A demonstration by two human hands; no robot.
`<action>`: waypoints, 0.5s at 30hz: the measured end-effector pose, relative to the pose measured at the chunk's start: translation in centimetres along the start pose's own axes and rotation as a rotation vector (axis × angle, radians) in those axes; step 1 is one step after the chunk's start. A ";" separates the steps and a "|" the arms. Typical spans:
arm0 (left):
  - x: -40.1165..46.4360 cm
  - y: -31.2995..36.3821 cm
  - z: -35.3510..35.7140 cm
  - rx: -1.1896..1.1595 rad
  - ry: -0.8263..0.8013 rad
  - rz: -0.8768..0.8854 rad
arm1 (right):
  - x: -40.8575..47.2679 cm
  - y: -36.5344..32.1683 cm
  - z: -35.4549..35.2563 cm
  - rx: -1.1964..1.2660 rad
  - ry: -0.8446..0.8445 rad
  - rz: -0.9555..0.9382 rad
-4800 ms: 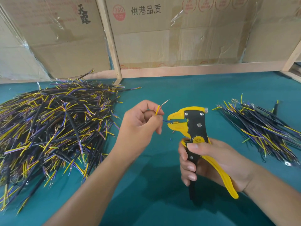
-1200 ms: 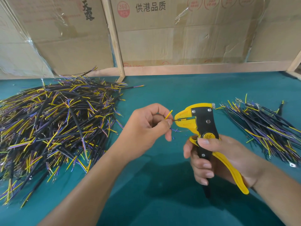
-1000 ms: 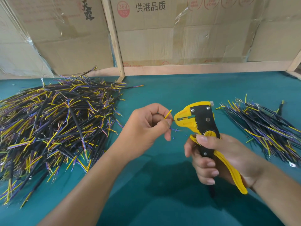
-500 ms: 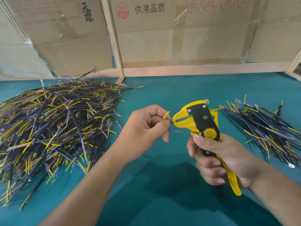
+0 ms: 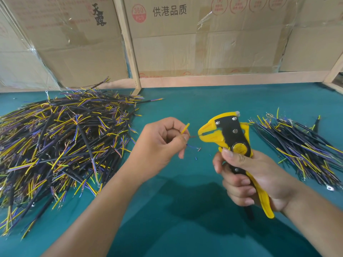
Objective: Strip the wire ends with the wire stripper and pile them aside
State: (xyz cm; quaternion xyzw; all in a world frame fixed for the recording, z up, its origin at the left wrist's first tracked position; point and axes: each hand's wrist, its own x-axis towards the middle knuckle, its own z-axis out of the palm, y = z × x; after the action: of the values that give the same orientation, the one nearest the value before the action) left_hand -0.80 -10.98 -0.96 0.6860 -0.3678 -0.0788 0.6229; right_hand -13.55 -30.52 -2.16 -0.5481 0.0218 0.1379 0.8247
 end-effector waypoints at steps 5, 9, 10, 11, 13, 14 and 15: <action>0.8 0.0 -1.9 -0.087 0.199 -0.008 | 0.1 -1.1 -1.3 0.112 0.122 -0.153; 0.6 -0.4 -1.2 -0.051 0.109 -0.003 | 1.2 -0.1 -1.2 0.164 0.166 -0.153; 0.6 -0.6 -1.1 -0.043 0.091 -0.002 | 1.4 0.1 -1.2 0.179 0.171 -0.126; 0.6 -0.7 -1.1 -0.040 0.079 -0.001 | 1.6 0.3 -1.2 0.198 0.172 -0.103; 0.7 -0.8 -1.1 -0.044 0.071 -0.004 | 1.8 0.7 -1.4 0.233 0.171 -0.076; 0.8 -0.8 -1.0 -0.057 0.070 -0.004 | 2.0 0.9 -1.5 0.248 0.170 -0.066; 0.7 -0.8 -1.0 -0.079 0.071 -0.004 | 2.1 1.0 -1.4 0.261 0.167 -0.053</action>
State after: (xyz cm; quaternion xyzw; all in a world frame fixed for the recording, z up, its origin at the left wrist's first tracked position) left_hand 0.63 -10.67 -1.23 0.6640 -0.3407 -0.0699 0.6619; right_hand -11.65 -31.03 -4.06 -0.4461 0.0938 0.0660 0.8876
